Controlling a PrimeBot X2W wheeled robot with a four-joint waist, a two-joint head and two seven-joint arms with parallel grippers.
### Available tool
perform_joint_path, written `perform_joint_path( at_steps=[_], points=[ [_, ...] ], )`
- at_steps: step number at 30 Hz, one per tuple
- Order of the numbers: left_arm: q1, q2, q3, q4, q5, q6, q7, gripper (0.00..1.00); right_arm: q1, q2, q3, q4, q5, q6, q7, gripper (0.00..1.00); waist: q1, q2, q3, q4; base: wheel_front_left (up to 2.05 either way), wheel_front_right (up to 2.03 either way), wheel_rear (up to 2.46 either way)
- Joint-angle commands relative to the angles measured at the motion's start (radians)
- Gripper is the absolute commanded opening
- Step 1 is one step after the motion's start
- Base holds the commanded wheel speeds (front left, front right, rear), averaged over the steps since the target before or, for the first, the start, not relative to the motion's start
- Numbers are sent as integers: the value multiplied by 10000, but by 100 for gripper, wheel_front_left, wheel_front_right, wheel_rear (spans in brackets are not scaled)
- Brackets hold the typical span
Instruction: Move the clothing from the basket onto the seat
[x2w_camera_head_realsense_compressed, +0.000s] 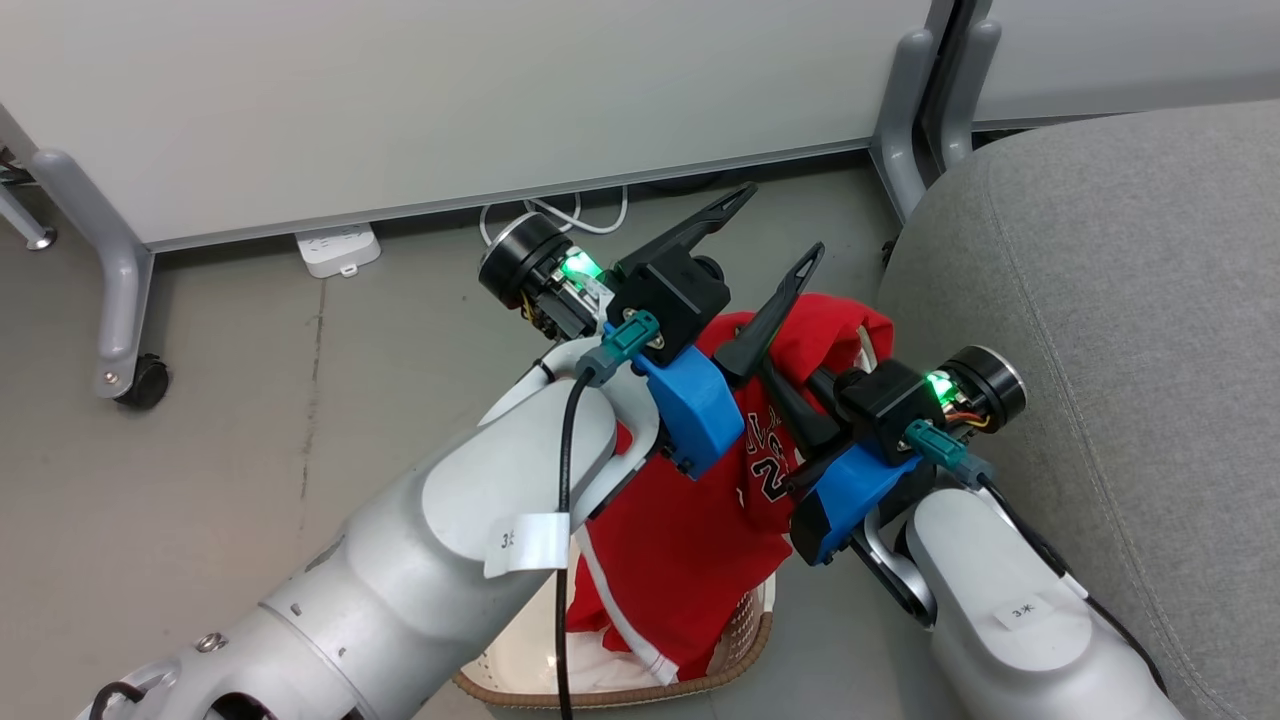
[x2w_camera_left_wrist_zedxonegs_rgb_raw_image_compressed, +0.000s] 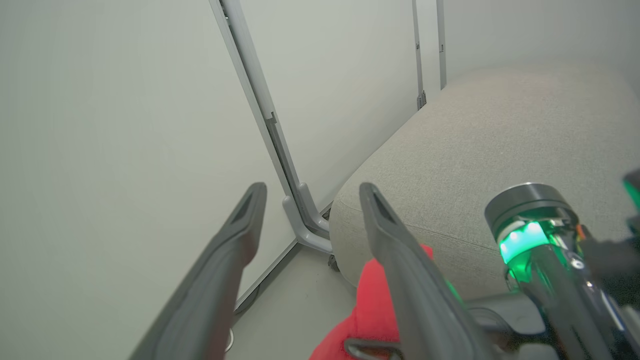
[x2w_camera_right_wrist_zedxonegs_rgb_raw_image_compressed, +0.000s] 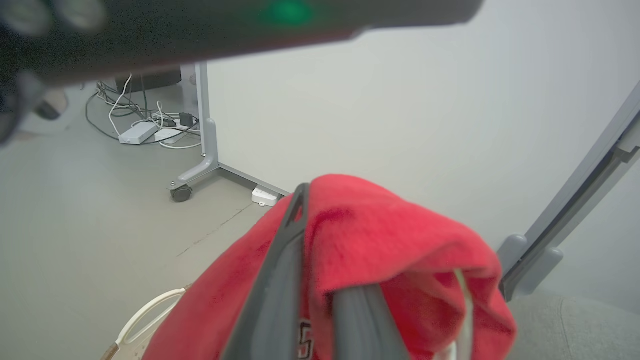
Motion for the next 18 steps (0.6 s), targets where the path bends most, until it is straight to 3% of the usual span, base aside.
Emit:
perform_joint_path(
  at_steps=[1, 18],
  points=[
    [-76, 65, -41, 29, -32, 45, -11, 100, -29, -29, -48, -47, 65, 1, -10, 0, 0, -1, 35, -42, 0, 0, 0],
    [-120, 387, -133, -221, -24, 163, 61, 100, 372, -139, -1713, -967, -46, 1, -10, 0, 0, -1, 819, -1350, 0, 0, 0]
  ],
)
